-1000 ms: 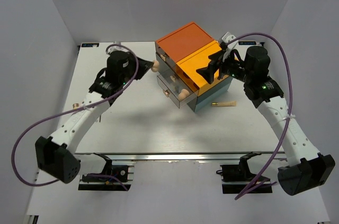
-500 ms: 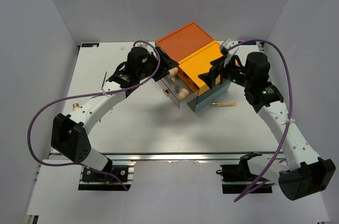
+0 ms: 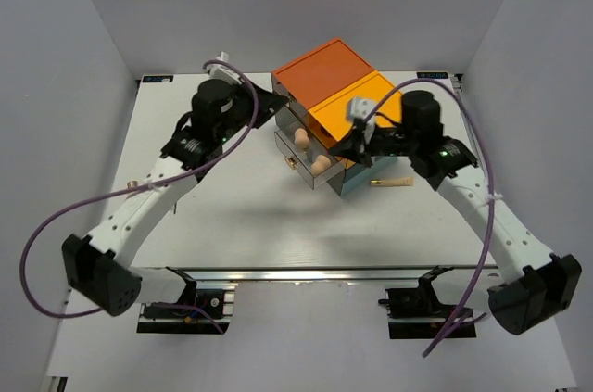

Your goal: Organize the makeup

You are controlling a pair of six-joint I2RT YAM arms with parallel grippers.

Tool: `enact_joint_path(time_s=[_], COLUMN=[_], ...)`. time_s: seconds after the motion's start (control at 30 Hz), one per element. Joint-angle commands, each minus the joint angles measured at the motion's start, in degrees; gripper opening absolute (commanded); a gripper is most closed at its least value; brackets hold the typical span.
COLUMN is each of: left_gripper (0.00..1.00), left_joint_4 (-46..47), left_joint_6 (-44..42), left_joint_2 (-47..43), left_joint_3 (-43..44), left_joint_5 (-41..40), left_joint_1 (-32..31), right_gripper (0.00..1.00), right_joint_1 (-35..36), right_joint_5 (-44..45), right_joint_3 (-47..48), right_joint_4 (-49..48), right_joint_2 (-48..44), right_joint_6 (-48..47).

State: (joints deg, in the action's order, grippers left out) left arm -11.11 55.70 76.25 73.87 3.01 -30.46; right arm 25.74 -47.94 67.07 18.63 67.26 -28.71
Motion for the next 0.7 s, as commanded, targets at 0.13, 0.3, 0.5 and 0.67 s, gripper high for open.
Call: enact_joint_path(time_s=[0.13,0.3,0.5,0.67], left_gripper=[0.07,0.5,0.71,0.79], left_joint_4=[-8.2,-10.9,-7.4,-1.8], left_joint_6=[1.6,5.6,9.3,10.0], left_joint_2=[-11.9,-18.8,-21.6,-19.6], left_joint_3=[-7.4,-19.9,-28.7,-32.6], left_joint_5=[-15.8,-18.6,-15.5,-10.9], left_joint_1=[3.6,5.8,5.8,5.8], right_gripper=[0.0,0.0,0.0,0.0], right_joint_1=[19.0,31.0,33.9,33.7], right_joint_5=[14.5,39.7,65.8,78.9], right_joint_3=[7.3,9.6,15.1,10.5], right_joint_4=[6.2,6.3,10.9,4.8], right_joint_2=[5.0,12.3,21.7,20.7], right_joint_6=[-9.3,-0.8,3.7,0.8])
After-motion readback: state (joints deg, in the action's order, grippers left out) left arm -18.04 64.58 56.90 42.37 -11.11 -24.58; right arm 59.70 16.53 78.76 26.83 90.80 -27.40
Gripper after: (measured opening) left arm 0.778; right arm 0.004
